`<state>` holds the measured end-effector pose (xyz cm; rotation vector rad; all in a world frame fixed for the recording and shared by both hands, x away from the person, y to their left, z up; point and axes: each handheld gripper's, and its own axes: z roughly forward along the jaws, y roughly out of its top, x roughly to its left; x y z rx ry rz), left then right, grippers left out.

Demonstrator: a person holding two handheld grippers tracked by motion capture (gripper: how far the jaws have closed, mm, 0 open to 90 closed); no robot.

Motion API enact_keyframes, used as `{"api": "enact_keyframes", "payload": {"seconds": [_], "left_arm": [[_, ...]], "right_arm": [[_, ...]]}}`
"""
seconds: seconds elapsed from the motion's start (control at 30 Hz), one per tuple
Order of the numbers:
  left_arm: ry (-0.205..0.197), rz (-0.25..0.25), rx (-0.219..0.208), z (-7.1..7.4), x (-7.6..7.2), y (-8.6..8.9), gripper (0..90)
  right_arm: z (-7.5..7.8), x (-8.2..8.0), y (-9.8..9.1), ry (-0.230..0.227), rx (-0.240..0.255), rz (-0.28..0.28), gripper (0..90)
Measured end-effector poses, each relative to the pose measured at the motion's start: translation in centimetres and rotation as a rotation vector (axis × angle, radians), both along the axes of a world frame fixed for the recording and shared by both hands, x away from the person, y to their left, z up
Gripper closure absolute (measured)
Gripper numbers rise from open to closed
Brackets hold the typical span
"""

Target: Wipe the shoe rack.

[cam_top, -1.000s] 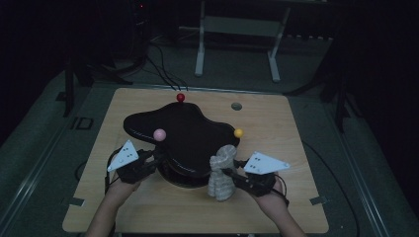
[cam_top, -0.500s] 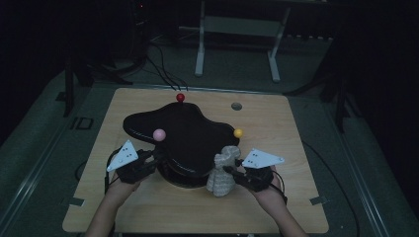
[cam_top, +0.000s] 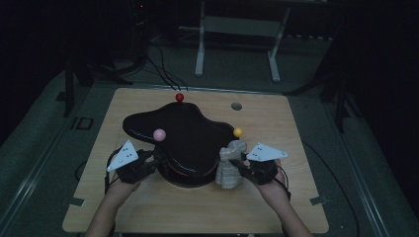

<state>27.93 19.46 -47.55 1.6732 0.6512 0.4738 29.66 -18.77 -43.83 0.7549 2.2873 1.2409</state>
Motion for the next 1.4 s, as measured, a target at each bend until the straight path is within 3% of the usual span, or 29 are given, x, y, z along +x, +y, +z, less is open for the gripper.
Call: {"api": "enact_keyframes", "payload": {"seconds": [0.27,0.47,0.5,0.67,0.9,1.07,1.23,1.3,1.4], "left_arm": [[-0.004,-0.002,0.005,0.0,0.1,0.2,74.3],[-0.004,-0.007,0.003,0.0,0.1,0.3,74.3],[-0.004,-0.007,-0.001,-0.1,0.1,0.3,74.4],[-0.003,-0.009,-0.004,-0.1,0.1,0.3,74.4],[-0.001,-0.014,-0.007,-0.1,0.2,0.4,74.4],[0.004,-0.018,-0.013,-0.1,0.2,0.4,74.4],[0.003,-0.017,-0.014,-0.1,0.2,0.4,74.5],[-0.001,-0.019,-0.002,0.0,0.2,0.4,74.4],[-0.002,-0.015,-0.005,-0.1,0.2,0.4,74.4]], "right_arm": [[-2.1,1.2,-0.1,0.065,-0.043,-0.01,71.2],[-1.4,1.6,-0.8,0.031,-0.043,-0.048,71.2],[-1.4,2.1,-1.0,0.032,-0.035,-0.072,71.3],[-3.0,2.7,-1.1,0.079,-0.062,-0.077,71.2],[-2.3,3.5,-2.1,0.054,-0.048,-0.131,71.1],[-4.3,4.1,-1.8,0.1,-0.104,-0.125,71.1],[-3.5,4.4,-2.4,0.071,-0.104,-0.155,71.1],[-3.1,4.9,-2.9,0.045,-0.098,-0.197,71.1],[-4.3,5.6,-2.9,0.06,-0.103,-0.22,71.1]]}}
